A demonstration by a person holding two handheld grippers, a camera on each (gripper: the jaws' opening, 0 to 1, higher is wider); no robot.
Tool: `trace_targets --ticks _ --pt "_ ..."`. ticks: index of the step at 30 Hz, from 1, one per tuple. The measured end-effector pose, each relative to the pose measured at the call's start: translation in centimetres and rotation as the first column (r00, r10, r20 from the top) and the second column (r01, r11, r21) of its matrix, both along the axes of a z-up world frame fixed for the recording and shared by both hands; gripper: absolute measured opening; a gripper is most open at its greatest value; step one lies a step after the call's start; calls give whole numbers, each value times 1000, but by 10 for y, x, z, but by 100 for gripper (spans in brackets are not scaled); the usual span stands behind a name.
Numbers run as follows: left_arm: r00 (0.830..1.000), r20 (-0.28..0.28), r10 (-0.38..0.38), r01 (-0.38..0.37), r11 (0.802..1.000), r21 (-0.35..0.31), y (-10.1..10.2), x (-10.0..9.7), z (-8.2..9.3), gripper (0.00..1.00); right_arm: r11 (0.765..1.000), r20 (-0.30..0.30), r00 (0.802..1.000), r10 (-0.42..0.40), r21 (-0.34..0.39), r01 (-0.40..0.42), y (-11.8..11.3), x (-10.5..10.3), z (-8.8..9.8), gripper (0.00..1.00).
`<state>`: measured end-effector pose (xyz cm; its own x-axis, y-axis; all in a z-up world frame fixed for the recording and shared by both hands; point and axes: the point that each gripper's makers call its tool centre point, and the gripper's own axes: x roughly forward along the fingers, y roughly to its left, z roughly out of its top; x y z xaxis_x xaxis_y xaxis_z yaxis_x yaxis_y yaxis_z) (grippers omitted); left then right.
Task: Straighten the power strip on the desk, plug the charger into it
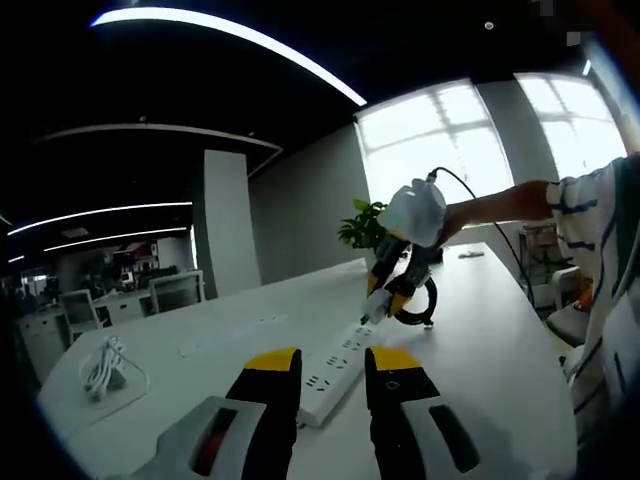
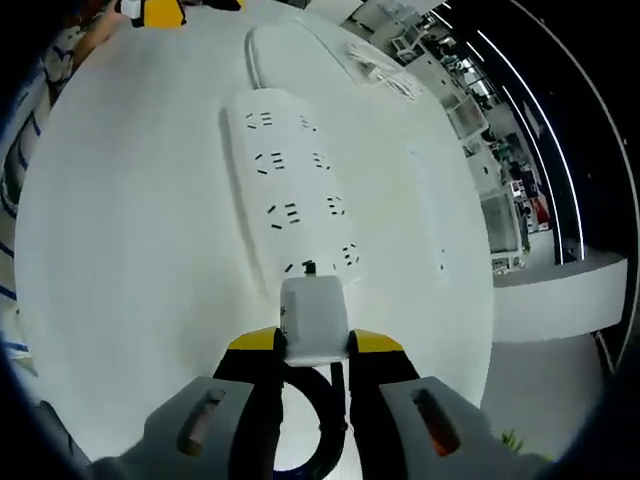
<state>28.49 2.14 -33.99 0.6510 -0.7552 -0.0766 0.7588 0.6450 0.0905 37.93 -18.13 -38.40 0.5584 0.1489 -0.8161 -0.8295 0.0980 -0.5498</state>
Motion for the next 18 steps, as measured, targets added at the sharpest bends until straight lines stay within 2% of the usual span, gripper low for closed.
trace_targets --ticks 3,5,8,9,11,13,15,16,17,18 --pt "1000 0 -1 1 1000 -4 0 -1 0 26 998 -18 999 -30 48 30 -3 -1 -2 23" --pt "1000 1 1 -1 1000 -5 0 -1 1 26 994 -57 997 -46 92 51 -5 -4 -7 23" --pt "1000 -1 -1 1 1000 -4 -1 -1 0 26 983 -106 991 -79 159 95 -11 -7 -14 23" --pt "1000 0 -3 3 1000 -1 -1 -1 -1 26 973 -117 990 -84 206 107 -12 -6 -14 23" --pt "1000 -1 -2 2 1000 2 -2 -1 -1 26 944 -151 984 -90 302 132 -13 -7 -14 23" --pt "1000 -3 1 -1 1000 1 -1 0 -2 26 914 -206 975 -84 373 158 -16 -11 -20 24" --pt "1000 -6 5 -5 1000 0 0 1 -3 26 884 -237 969 -76 433 175 -18 -14 -25 24" --pt "1000 -7 6 -6 1000 0 0 1 -3 26 860 -256 964 -77 472 194 -21 -17 -29 24" --pt "1000 -7 6 -6 1000 0 0 1 -3 26 845 -260 962 -79 494 202 -22 -17 -30 24" --pt "1000 -6 6 -6 1000 2 -1 1 -4 26 817 -271 960 -75 536 215 -23 -18 -33 24"
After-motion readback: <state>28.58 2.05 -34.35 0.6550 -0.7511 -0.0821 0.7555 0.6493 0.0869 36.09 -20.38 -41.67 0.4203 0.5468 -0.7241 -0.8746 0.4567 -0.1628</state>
